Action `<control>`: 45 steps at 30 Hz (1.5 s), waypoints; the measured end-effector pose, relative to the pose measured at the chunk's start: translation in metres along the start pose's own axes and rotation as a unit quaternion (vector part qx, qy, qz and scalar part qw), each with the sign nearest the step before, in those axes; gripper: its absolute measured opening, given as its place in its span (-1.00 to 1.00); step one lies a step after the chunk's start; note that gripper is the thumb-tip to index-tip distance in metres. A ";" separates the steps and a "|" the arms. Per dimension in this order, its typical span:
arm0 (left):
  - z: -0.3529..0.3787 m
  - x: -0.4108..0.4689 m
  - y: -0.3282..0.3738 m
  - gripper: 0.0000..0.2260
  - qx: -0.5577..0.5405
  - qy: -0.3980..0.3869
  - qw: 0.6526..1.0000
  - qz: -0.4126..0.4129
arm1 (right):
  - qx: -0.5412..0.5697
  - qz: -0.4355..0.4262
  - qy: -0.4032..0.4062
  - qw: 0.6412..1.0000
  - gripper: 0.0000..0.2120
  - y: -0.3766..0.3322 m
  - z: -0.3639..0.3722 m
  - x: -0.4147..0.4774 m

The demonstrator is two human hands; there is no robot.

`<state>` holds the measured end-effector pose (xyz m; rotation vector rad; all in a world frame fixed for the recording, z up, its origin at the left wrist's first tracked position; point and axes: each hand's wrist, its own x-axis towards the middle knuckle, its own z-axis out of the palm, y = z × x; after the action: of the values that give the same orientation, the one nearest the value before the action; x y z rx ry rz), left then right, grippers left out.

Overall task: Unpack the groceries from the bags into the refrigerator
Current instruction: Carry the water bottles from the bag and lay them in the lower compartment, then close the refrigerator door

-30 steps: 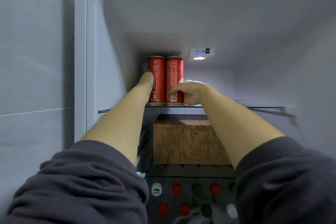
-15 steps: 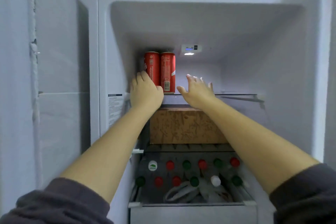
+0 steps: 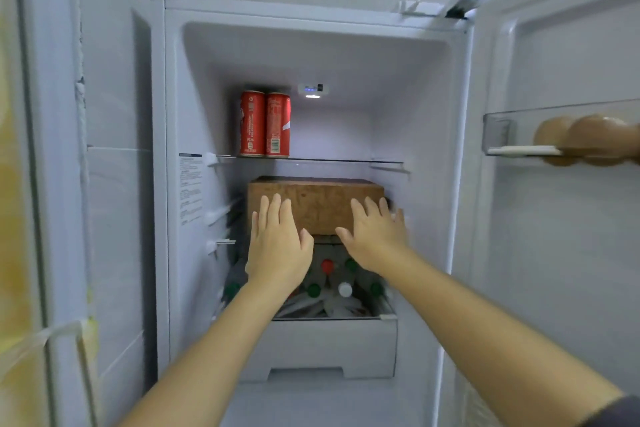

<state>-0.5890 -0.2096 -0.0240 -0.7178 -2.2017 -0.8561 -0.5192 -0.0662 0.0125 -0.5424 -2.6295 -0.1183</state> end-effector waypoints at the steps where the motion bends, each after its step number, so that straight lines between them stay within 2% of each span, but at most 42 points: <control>1: -0.002 -0.013 0.009 -0.46 -0.004 -0.007 1.000 0.000 | -0.004 0.000 -0.016 1.000 -0.36 0.007 -0.002 -0.015; 5: -0.002 -0.069 0.044 -0.47 -0.017 -0.036 0.999 0.026 | 0.003 -0.010 -0.060 0.998 -0.35 0.034 -0.015 -0.078; 11: 0.001 -0.136 0.106 -0.51 -0.059 -0.102 0.989 0.085 | 0.025 -0.034 -0.033 0.999 -0.42 0.086 -0.051 -0.175; 14: 0.002 -0.155 0.139 -0.50 -0.087 -0.143 0.977 0.134 | 0.008 -0.023 -0.029 0.999 -0.45 0.117 -0.054 -0.218; 16: 0.005 -0.168 0.157 -0.46 -0.096 -0.174 0.965 0.172 | 0.004 -0.003 -0.048 0.999 -0.45 0.134 -0.052 -0.244; 19: 0.014 -0.183 0.177 -0.55 -0.090 -0.236 0.944 0.215 | 0.005 0.023 -0.080 0.997 -0.44 0.151 -0.046 -0.281; 21: 0.017 -0.191 0.187 -0.50 -0.073 -0.263 0.931 0.241 | -0.007 0.035 -0.104 0.994 -0.49 0.154 -0.043 -0.301; 23: 0.020 -0.194 0.192 -0.35 -0.056 -0.249 0.932 0.258 | -0.046 0.038 -0.131 0.990 -0.60 0.154 -0.040 -0.310; 25: 0.022 -0.195 0.193 -0.32 -0.050 -0.228 0.937 0.261 | -0.089 0.040 -0.154 0.983 -0.69 0.152 -0.040 -0.311; 29: 0.023 -0.195 0.188 -0.38 -0.060 -0.223 0.934 0.272 | -0.118 0.026 -0.132 0.984 -0.78 0.147 -0.037 -0.312; 32: 0.019 -0.190 0.181 -0.54 -0.082 -0.249 0.928 0.263 | -0.131 0.017 -0.110 0.985 -0.80 0.138 -0.033 -0.317; 36: 0.008 -0.181 0.168 -0.49 -0.071 -0.294 0.914 0.269 | -0.174 -0.040 -0.094 0.979 -0.54 0.118 -0.041 -0.325; 38: 0.000 -0.177 0.164 -0.55 -0.084 -0.324 0.905 0.263 | -0.180 -0.066 -0.088 0.977 -0.43 0.107 -0.067 -0.338; 41: -0.011 -0.169 0.160 -0.59 -0.092 -0.360 0.891 0.259 | -0.210 -0.139 -0.056 0.966 -0.43 0.099 -0.120 -0.362; 45: -0.022 -0.165 0.158 -0.58 -0.053 -0.389 0.886 0.247 | -0.289 -0.246 0.017 0.925 -0.55 0.114 -0.172 -0.385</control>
<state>-0.3697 -0.1659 -0.0747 -1.8351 -2.4297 -0.4498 -0.0874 -0.1280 -0.0066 -0.0328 -2.6164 -1.0697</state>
